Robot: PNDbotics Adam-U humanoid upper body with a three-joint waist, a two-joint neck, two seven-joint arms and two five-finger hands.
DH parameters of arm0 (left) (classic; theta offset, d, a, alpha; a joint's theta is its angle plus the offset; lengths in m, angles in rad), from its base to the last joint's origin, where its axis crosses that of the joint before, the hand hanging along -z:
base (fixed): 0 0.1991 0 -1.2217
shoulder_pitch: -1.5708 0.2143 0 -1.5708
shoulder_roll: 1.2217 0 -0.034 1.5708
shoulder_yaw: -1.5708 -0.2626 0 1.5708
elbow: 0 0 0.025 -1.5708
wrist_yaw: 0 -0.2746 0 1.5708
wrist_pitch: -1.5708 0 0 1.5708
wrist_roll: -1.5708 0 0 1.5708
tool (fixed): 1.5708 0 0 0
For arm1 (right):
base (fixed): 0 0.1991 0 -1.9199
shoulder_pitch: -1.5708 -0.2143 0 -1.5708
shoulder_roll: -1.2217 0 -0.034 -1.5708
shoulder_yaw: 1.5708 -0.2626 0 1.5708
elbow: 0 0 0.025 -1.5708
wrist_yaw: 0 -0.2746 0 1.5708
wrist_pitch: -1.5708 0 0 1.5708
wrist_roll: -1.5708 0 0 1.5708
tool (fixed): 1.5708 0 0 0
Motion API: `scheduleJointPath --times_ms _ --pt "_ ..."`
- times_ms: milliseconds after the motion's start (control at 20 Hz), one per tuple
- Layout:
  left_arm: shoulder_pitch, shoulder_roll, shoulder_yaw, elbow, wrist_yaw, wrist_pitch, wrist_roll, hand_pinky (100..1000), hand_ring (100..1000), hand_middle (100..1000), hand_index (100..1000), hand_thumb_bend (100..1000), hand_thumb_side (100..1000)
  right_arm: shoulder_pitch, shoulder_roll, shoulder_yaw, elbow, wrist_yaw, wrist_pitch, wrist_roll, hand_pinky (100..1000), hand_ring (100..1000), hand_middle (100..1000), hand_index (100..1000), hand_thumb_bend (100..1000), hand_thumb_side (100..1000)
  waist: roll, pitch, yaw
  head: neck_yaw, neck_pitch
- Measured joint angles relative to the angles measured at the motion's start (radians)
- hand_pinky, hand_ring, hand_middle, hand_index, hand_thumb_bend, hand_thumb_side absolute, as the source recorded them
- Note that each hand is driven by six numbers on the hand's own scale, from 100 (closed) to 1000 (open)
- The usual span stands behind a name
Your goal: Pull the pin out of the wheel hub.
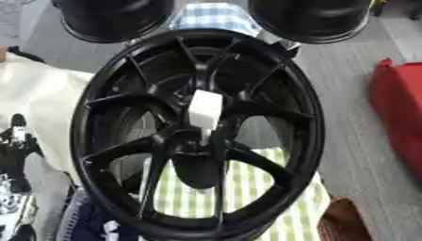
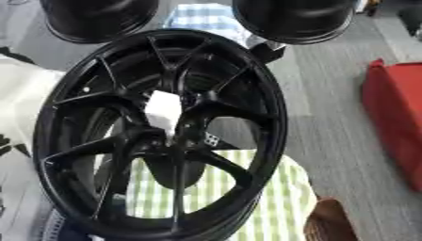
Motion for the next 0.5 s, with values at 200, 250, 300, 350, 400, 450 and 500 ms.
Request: scheduleJointPath --times_ms 200,250,300,350,400,450,500 --pt "0.000 0.000 0.000 0.000 -0.002 0.002 -0.002 690 621 521 725 481 592 -0.060 -0.052 0.055 -0.018 0.005 -0.057 0.118 786 729 670 754 377 288 -0.003 0.000 0.003 -0.007 0.000" --pt "0.000 0.000 0.000 0.000 -0.003 0.002 -0.002 690 621 521 725 481 592 -0.063 -0.056 0.060 -0.018 0.005 -0.063 0.133 786 729 670 754 377 288 -0.003 0.000 0.003 -0.007 0.000" --pt "0.000 0.000 0.000 0.000 -0.003 0.002 -0.002 690 621 521 725 481 592 -0.066 -0.059 0.063 -0.018 0.005 -0.068 0.143 786 729 670 754 377 288 -0.003 0.000 0.003 -0.007 0.000" --pt "0.000 0.001 0.000 0.000 -0.003 0.002 -0.002 690 622 521 725 476 594 -0.067 -0.061 0.066 -0.018 0.005 -0.072 0.150 819 752 685 758 491 336 -0.004 0.000 0.003 -0.010 0.000" --pt "-0.002 0.001 -0.004 0.000 -0.004 0.003 -0.004 690 622 522 725 475 594 -0.074 -0.068 0.073 -0.021 0.005 -0.078 0.159 819 753 687 758 492 338 -0.009 0.000 0.012 -0.023 -0.001" --pt "-0.004 0.001 -0.009 0.000 -0.007 0.004 -0.009 691 622 522 725 475 594 -0.091 -0.080 0.086 -0.030 0.006 -0.087 0.170 819 752 687 758 490 338 -0.015 0.000 0.029 -0.039 -0.003" --pt "-0.004 0.004 -0.013 0.000 -0.009 0.006 -0.012 691 622 522 725 474 595 -0.116 -0.092 0.104 -0.042 0.006 -0.098 0.182 818 752 688 758 490 336 -0.023 0.000 0.044 -0.053 -0.006"
